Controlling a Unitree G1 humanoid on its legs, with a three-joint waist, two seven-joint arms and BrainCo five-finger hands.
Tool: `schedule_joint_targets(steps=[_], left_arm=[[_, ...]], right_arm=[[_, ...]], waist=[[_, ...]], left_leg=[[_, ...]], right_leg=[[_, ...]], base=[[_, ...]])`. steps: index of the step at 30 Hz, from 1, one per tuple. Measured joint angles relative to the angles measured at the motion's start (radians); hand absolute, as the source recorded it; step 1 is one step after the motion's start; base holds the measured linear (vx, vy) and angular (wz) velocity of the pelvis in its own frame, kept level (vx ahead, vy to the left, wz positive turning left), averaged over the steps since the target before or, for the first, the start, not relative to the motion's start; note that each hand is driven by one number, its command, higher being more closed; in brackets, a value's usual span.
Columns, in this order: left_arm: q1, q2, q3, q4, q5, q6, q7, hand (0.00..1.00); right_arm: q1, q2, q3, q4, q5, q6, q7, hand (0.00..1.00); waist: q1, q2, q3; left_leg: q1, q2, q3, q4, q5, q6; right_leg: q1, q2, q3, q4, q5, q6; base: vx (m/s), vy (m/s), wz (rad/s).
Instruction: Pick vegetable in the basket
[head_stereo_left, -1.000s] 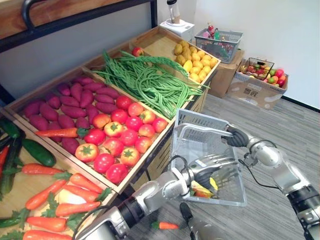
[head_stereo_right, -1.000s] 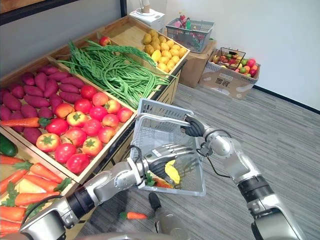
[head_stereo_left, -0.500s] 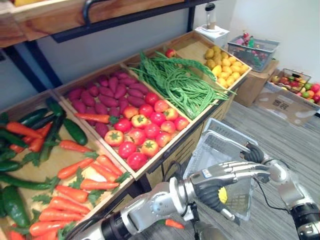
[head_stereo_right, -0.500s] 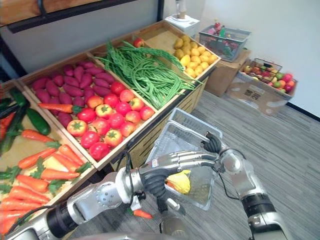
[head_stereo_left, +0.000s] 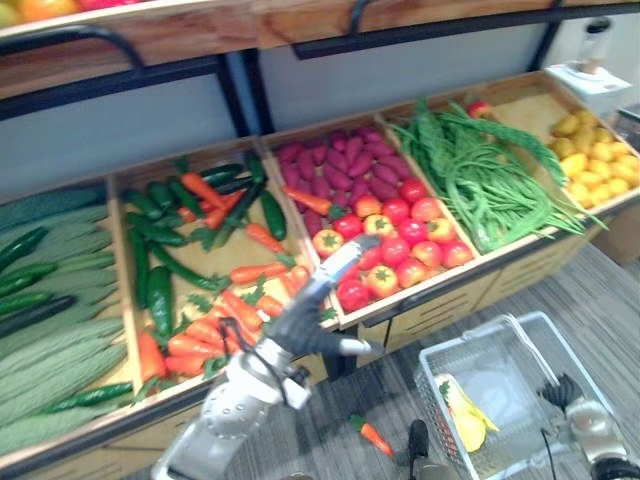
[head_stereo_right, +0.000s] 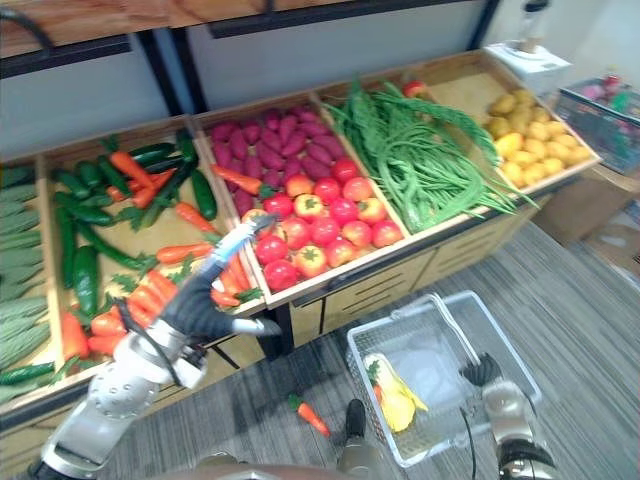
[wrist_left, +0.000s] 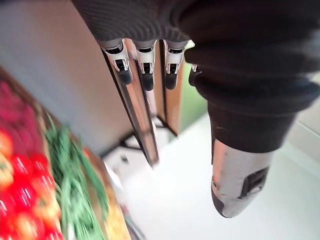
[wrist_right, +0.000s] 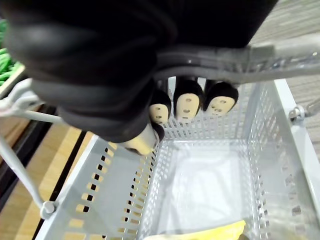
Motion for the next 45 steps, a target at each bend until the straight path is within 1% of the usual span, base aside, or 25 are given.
schedule_joint_targets(steps=[4,5,7,8,11,13,15,16,17,18,20,21,23,24,25,26,27,28,30,32,34,35,38,41,45], left_arm=[[0.059,-0.130,0.192,0.004,0.002,0.012,0.102,0.00],[0.069,-0.147,0.216,0.007,0.002,0.016,0.112,0.00],[0.111,-0.226,0.311,0.056,0.013,0.031,0.156,0.00],[0.119,-0.244,0.332,0.075,0.014,0.035,0.167,0.00],[0.141,-0.327,0.469,0.193,0.025,0.078,0.237,0.00],[0.143,-0.341,0.510,0.238,0.055,0.091,0.264,0.00],[0.143,-0.371,0.596,0.356,0.092,0.113,0.317,0.00],[0.140,-0.373,0.610,0.386,0.102,0.117,0.333,0.00],[0.132,-0.373,0.643,0.476,0.126,0.121,0.365,0.00],[0.129,-0.374,0.658,0.517,0.130,0.129,0.378,0.00],[0.120,-0.378,0.700,0.644,0.130,0.158,0.420,0.00],[0.118,-0.382,0.734,0.752,0.126,0.184,0.443,0.00],[0.120,-0.383,0.764,0.867,0.118,0.206,0.448,0.00],[0.121,-0.384,0.792,0.958,0.118,0.208,0.449,0.00],[0.118,-0.384,0.807,1.002,0.116,0.211,0.449,0.00],[0.117,-0.384,0.832,1.083,0.078,0.225,0.444,0.00],[0.118,-0.384,0.844,1.124,0.066,0.227,0.442,0.00],[0.119,-0.383,0.864,1.214,0.034,0.228,0.435,0.00],[0.118,-0.383,0.871,1.281,-0.035,0.229,0.391,0.00],[0.116,-0.382,0.868,1.322,-0.080,0.228,0.340,0.00],[0.117,-0.377,0.865,1.353,-0.080,0.227,0.308,0.00],[0.115,-0.367,0.841,1.400,-0.085,0.229,0.254,0.00],[0.099,-0.355,0.800,1.451,-0.119,0.236,0.194,0.00],[0.089,-0.355,0.755,1.489,-0.116,0.244,0.143,0.00],[0.087,-0.357,0.699,1.509,-0.115,0.248,0.118,0.00]], right_arm=[[0.032,0.038,-0.110,0.087,0.029,0.003,-0.072,1.00],[0.036,0.043,-0.128,0.098,0.029,0.003,-0.082,1.00],[0.049,0.064,-0.166,0.117,0.029,0.004,-0.108,1.00],[0.055,0.069,-0.169,0.121,0.029,0.004,-0.113,1.00],[0.084,0.110,-0.203,0.147,0.050,0.002,-0.153,1.00],[0.093,0.119,-0.208,0.153,0.062,0.003,-0.161,1.00],[0.107,0.150,-0.234,0.152,0.066,0.002,-0.190,1.00],[0.108,0.155,-0.238,0.152,0.066,0.002,-0.194,1.00],[0.113,0.163,-0.242,0.151,0.067,0.002,-0.203,1.00],[0.114,0.167,-0.242,0.150,0.068,0.002,-0.209,1.00],[0.127,0.181,-0.242,0.147,0.084,0.001,-0.224,1.00],[0.132,0.188,-0.243,0.146,0.089,0.001,-0.232,1.00],[0.133,0.195,-0.244,0.146,0.095,0.002,-0.236,1.00],[0.133,0.200,-0.249,0.143,0.096,0.002,-0.237,1.00],[0.133,0.203,-0.251,0.141,0.096,0.002,-0.238,1.00],[0.132,0.205,-0.251,0.140,0.096,0.002,-0.240,1.00],[0.132,0.206,-0.251,0.140,0.096,0.001,-0.242,1.00],[0.129,0.206,-0.251,0.139,0.096,0.001,-0.244,1.00],[0.126,0.206,-0.253,0.139,0.098,0.001,-0.244,1.00],[0.120,0.207,-0.255,0.140,0.103,0.002,-0.244,1.00],[0.113,0.207,-0.255,0.140,0.103,0.002,-0.242,1.00],[0.106,0.207,-0.255,0.140,0.103,0.002,-0.235,1.00],[0.096,0.210,-0.255,0.142,0.104,0.002,-0.224,1.00],[0.080,0.210,-0.240,0.143,0.103,0.002,-0.211,1.00],[0.073,0.221,-0.239,0.149,0.103,0.002,-0.205,1.00]], waist=[[0.025,-0.004,-0.002],[0.027,-0.006,-0.002],[0.038,-0.011,-0.004],[0.040,-0.014,-0.006],[0.051,-0.041,-0.026],[0.055,-0.050,-0.030],[0.057,-0.062,-0.040],[0.056,-0.062,-0.041],[0.055,-0.064,-0.044],[0.053,-0.064,-0.045],[0.052,-0.066,-0.054],[0.051,-0.069,-0.063],[0.051,-0.072,-0.067],[0.050,-0.071,-0.069],[0.049,-0.070,-0.070],[0.043,-0.068,-0.073],[0.038,-0.066,-0.077],[0.029,-0.062,-0.079],[0.025,-0.060,-0.080],[0.025,-0.060,-0.080],[0.025,-0.059,-0.081],[0.018,-0.053,-0.080],[0.013,-0.051,-0.080],[0.010,-0.050,-0.081],[0.005,-0.052,-0.080]], left_leg=[[-0.026,-0.031,-0.089,-0.029,0.028,0.012],[-0.033,-0.036,-0.103,-0.029,0.030,0.013],[-0.045,-0.049,-0.143,-0.035,0.044,0.018],[-0.053,-0.054,-0.154,-0.042,0.050,0.019],[-0.067,-0.070,-0.210,-0.083,0.085,0.011],[-0.070,-0.071,-0.222,-0.095,0.096,0.008],[-0.074,-0.073,-0.248,-0.117,0.116,0.006],[-0.074,-0.074,-0.255,-0.120,0.119,0.004],[-0.071,-0.075,-0.265,-0.131,0.127,0.000],[-0.070,-0.075,-0.268,-0.134,0.129,-0.001],[-0.069,-0.076,-0.283,-0.138,0.131,-0.003],[-0.064,-0.076,-0.285,-0.153,0.137,-0.003],[-0.054,-0.078,-0.286,-0.174,0.142,0.001],[-0.047,-0.079,-0.286,-0.185,0.146,-0.001],[-0.043,-0.079,-0.285,-0.189,0.147,-0.002],[-0.032,-0.080,-0.285,-0.203,0.149,-0.004],[-0.032,-0.080,-0.286,-0.204,0.150,-0.005],[-0.025,-0.079,-0.284,-0.211,0.151,-0.007],[-0.016,-0.078,-0.281,-0.219,0.155,-0.011],[-0.007,-0.076,-0.273,-0.222,0.155,-0.013],[0.007,-0.076,-0.260,-0.231,0.156,-0.012],[0.020,-0.077,-0.257,-0.235,0.156,-0.009],[0.028,-0.078,-0.248,-0.239,0.152,-0.013],[0.039,-0.077,-0.233,-0.245,0.150,-0.014],[0.048,-0.075,-0.226,-0.235,0.143,-0.015]], right_leg=[[0.029,-0.026,-0.084,0.000,-0.008,-0.004],[0.034,-0.031,-0.098,0.000,-0.014,-0.003],[0.045,-0.040,-0.137,0.000,-0.017,-0.004],[0.048,-0.044,-0.148,0.000,-0.019,-0.003],[0.050,-0.054,-0.207,0.000,-0.035,-0.010],[0.049,-0.052,-0.219,0.000,-0.035,-0.011],[0.053,-0.050,-0.246,0.000,-0.038,-0.010],[0.055,-0.050,-0.252,0.000,-0.040,-0.011],[0.060,-0.049,-0.262,0.000,-0.045,-0.019],[0.063,-0.049,-0.267,0.000,-0.045,-0.019],[0.068,-0.047,-0.276,0.000,-0.057,-0.022],[0.068,-0.046,-0.278,-0.001,-0.058,-0.023],[0.067,-0.046,-0.277,-0.001,-0.060,-0.024],[0.067,-0.045,-0.276,-0.001,-0.064,-0.020],[0.068,-0.045,-0.275,-0.001,-0.065,-0.020],[0.068,-0.044,-0.272,-0.001,-0.067,-0.019],[0.069,-0.043,-0.272,-0.001,-0.069,-0.019],[0.070,-0.042,-0.269,-0.001,-0.071,-0.019],[0.072,-0.040,-0.264,-0.001,-0.071,-0.021],[0.072,-0.038,-0.255,-0.001,-0.070,-0.020],[0.074,-0.037,-0.242,-0.001,-0.069,-0.020],[0.085,-0.038,-0.238,-0.001,-0.071,-0.019],[0.085,-0.039,-0.229,-0.001,-0.072,-0.019],[0.083,-0.039,-0.216,-0.001,-0.074,-0.017],[0.088,-0.037,-0.209,0.000,-0.077,-0.015]], base=[[0.00,-0.002,0.67],[-0.01,0.008,0.70],[-0.01,0.008,0.54],[-0.04,-0.001,0.54],[-0.01,-0.021,0.52],[0.00,-0.028,0.27],[0.00,-0.036,0.31],[0.00,-0.027,0.25],[0.00,-0.016,0.20],[0.00,-0.018,0.22],[0.01,-0.014,0.13],[0.02,-0.011,0.04],[0.03,-0.011,-0.01],[0.03,-0.009,-0.03],[0.04,-0.009,-0.09],[0.04,-0.007,-0.07],[0.07,-0.009,-0.08],[0.06,-0.007,-0.03],[0.07,-0.005,-0.07],[0.06,-0.001,-0.13],[0.05,0.002,-0.17],[0.04,0.004,-0.12],[0.03,0.008,-0.09],[0.01,0.001,-0.14],[0.03,-0.002,-0.07]])
